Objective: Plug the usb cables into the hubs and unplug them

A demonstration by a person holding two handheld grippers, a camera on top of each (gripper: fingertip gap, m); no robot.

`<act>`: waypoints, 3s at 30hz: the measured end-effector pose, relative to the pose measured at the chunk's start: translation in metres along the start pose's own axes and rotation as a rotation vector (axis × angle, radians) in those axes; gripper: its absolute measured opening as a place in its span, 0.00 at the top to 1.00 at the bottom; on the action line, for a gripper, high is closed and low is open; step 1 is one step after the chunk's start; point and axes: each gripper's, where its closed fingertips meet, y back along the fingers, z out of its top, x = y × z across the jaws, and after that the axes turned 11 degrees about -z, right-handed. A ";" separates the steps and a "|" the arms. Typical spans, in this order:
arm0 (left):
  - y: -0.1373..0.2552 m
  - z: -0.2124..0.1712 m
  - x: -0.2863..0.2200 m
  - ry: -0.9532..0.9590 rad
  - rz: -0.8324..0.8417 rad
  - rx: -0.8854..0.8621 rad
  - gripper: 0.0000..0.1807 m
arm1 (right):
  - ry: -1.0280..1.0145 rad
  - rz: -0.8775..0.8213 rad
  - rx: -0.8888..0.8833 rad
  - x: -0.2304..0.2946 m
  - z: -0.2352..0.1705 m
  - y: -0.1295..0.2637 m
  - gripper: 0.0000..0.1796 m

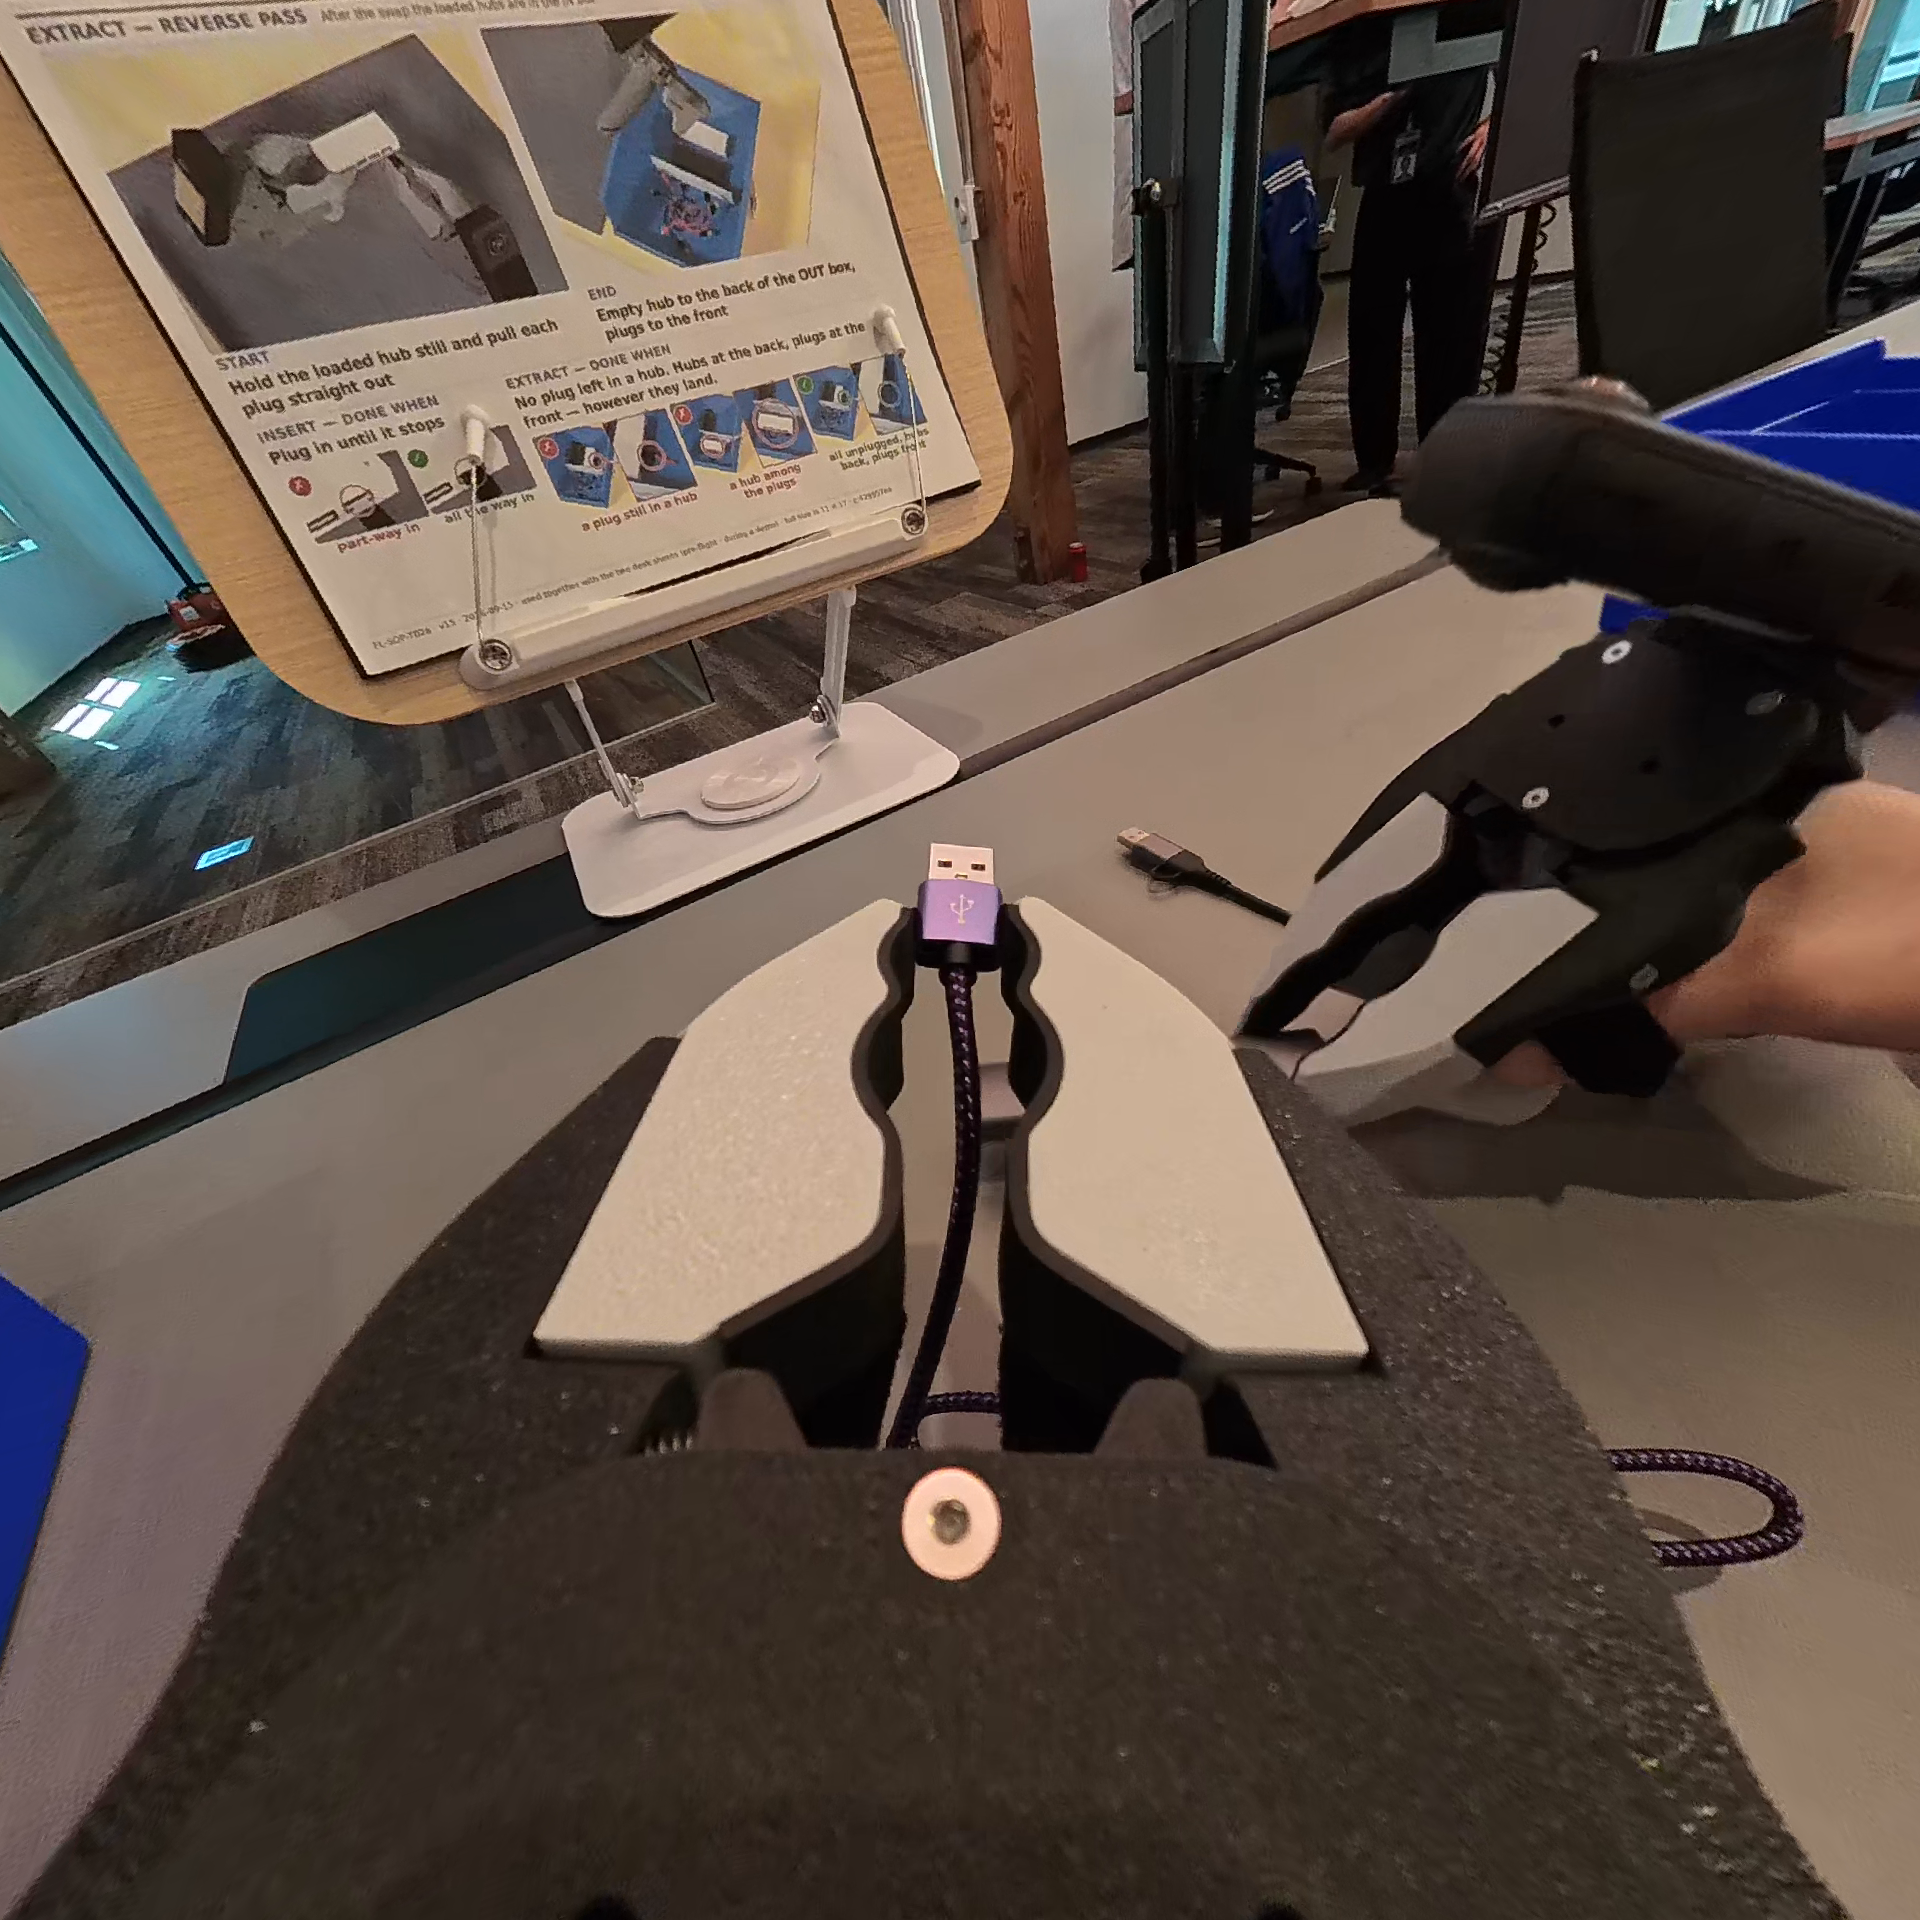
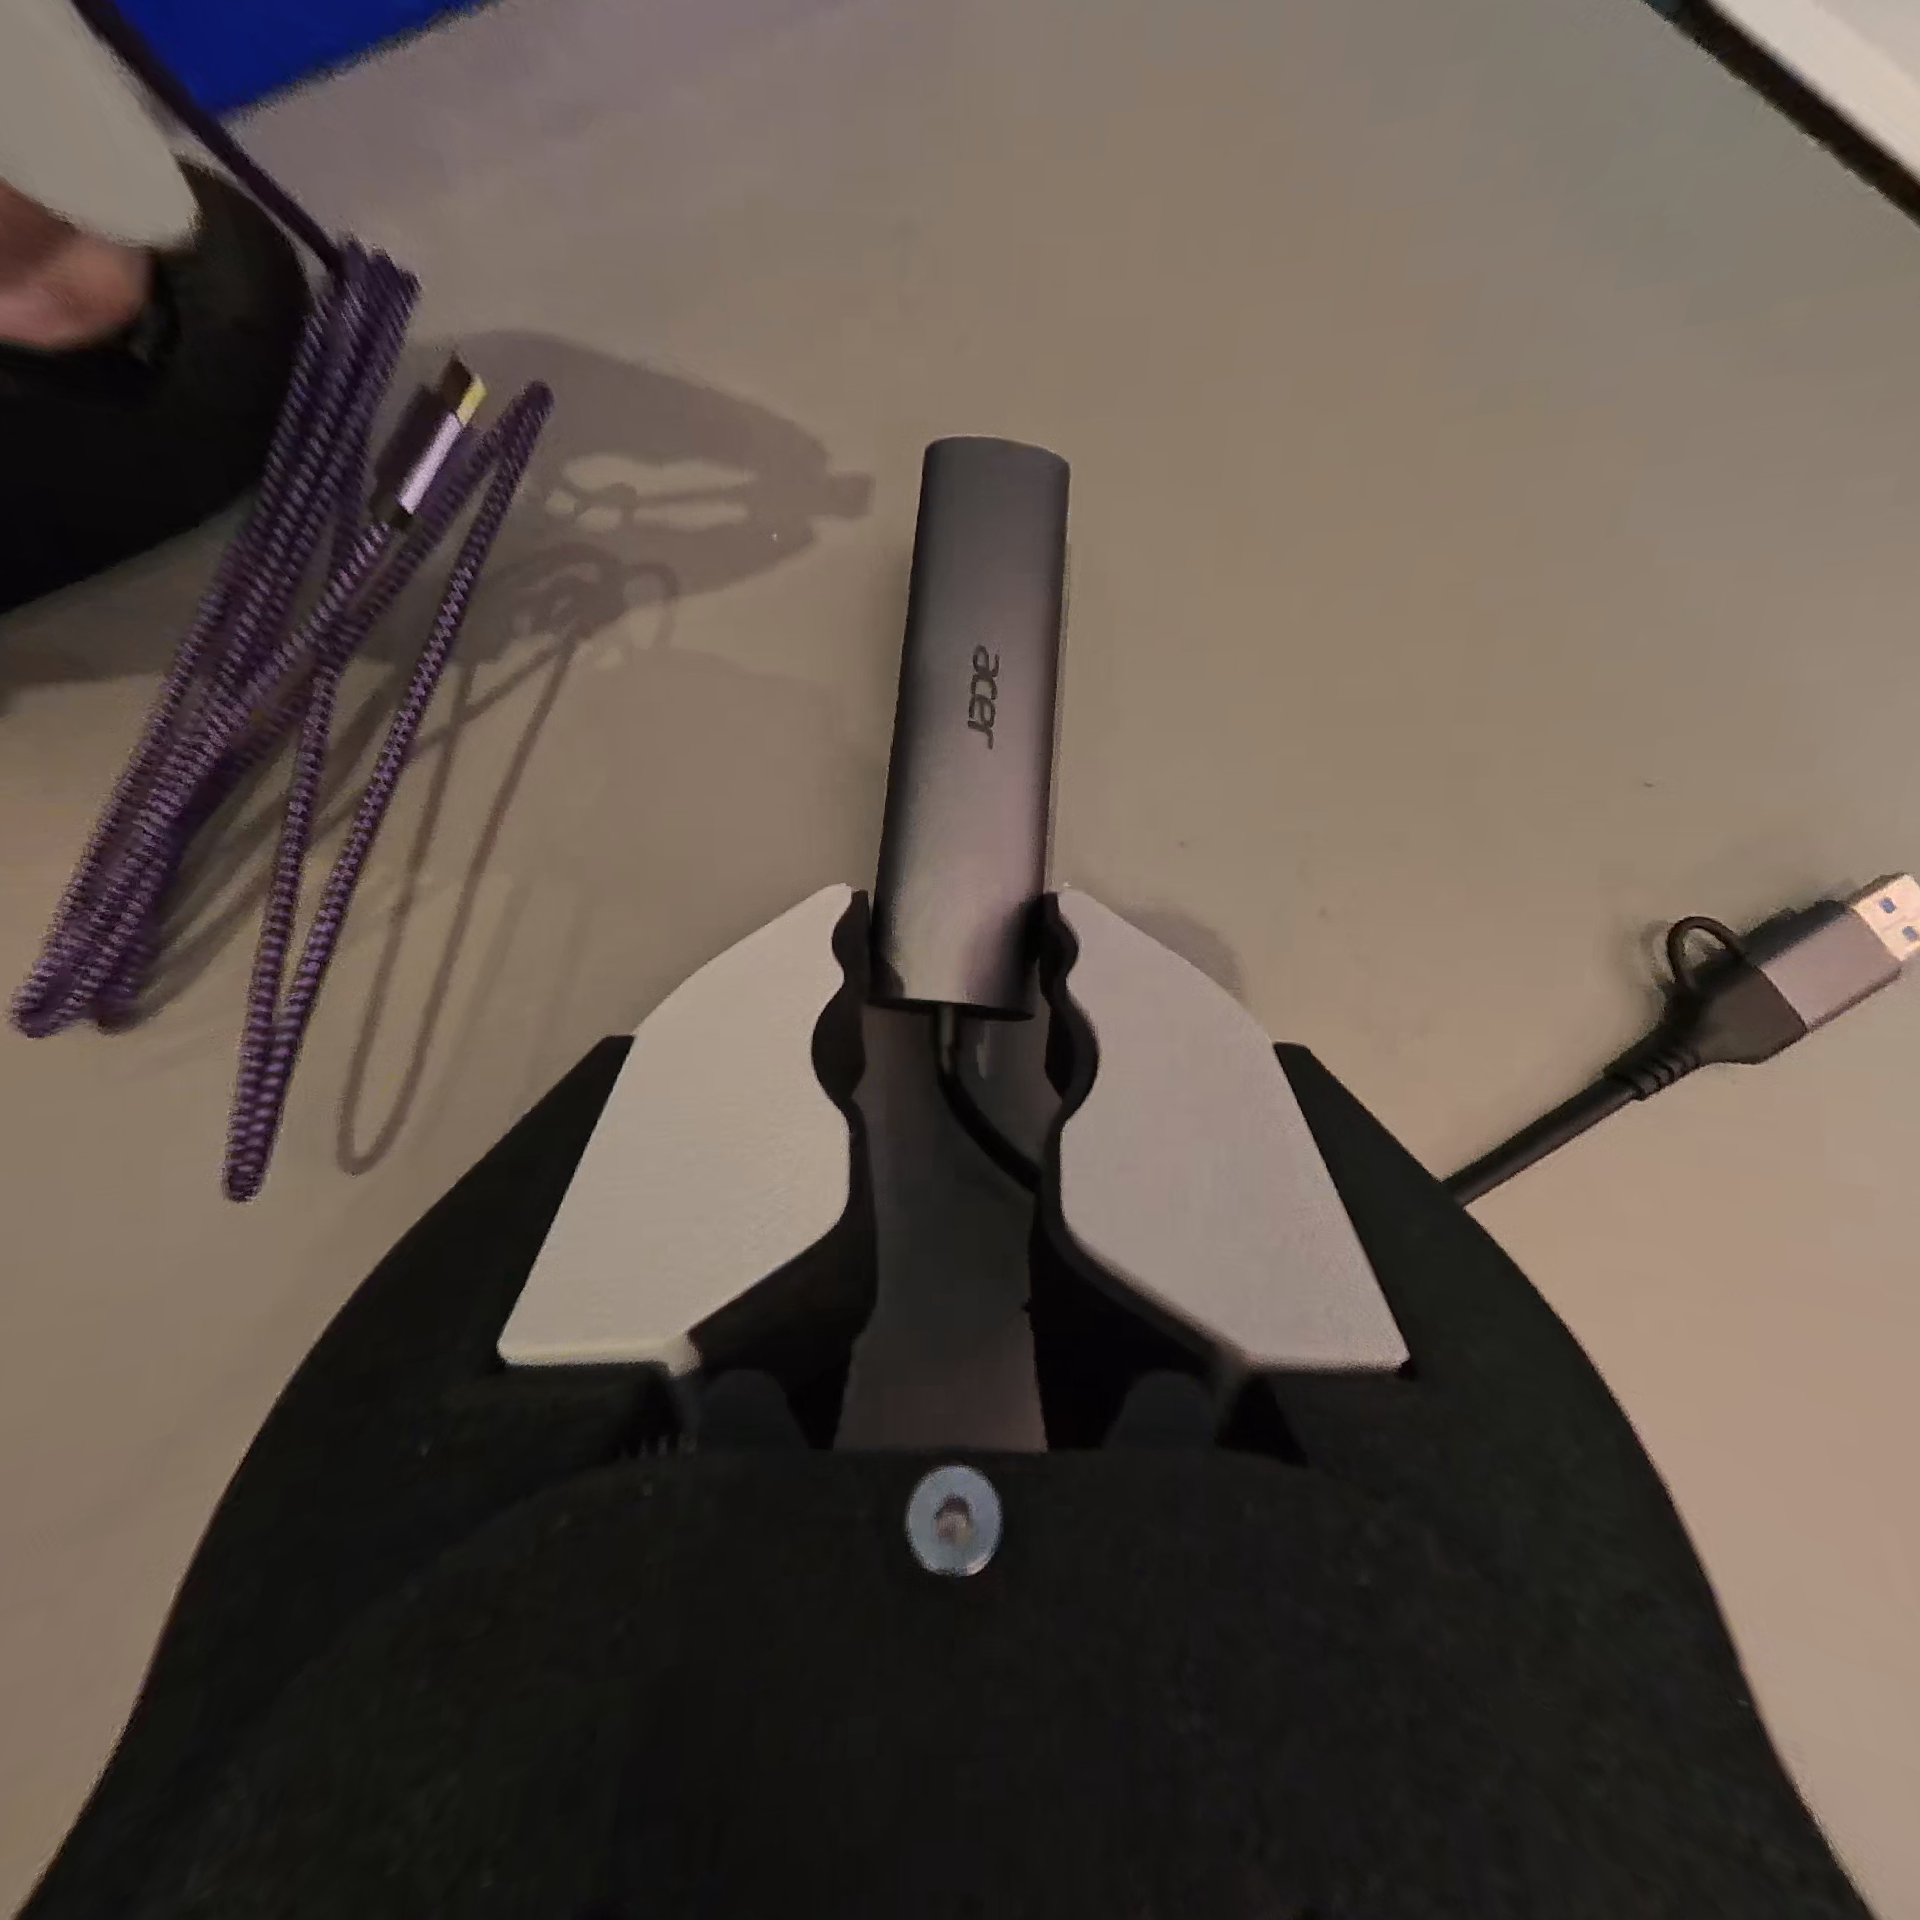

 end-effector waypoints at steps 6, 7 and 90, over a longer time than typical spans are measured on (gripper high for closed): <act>0.000 -0.003 -0.002 0.003 -0.012 0.012 0.92 | -0.167 0.111 -0.110 -0.008 0.018 0.023 0.83; -0.001 -0.004 -0.002 0.004 -0.015 0.016 0.92 | -0.187 0.116 -0.126 -0.010 0.020 0.026 0.83; -0.007 -0.029 -0.011 0.083 -0.051 0.090 0.92 | 0.176 0.179 0.052 -0.022 -0.010 -0.006 0.83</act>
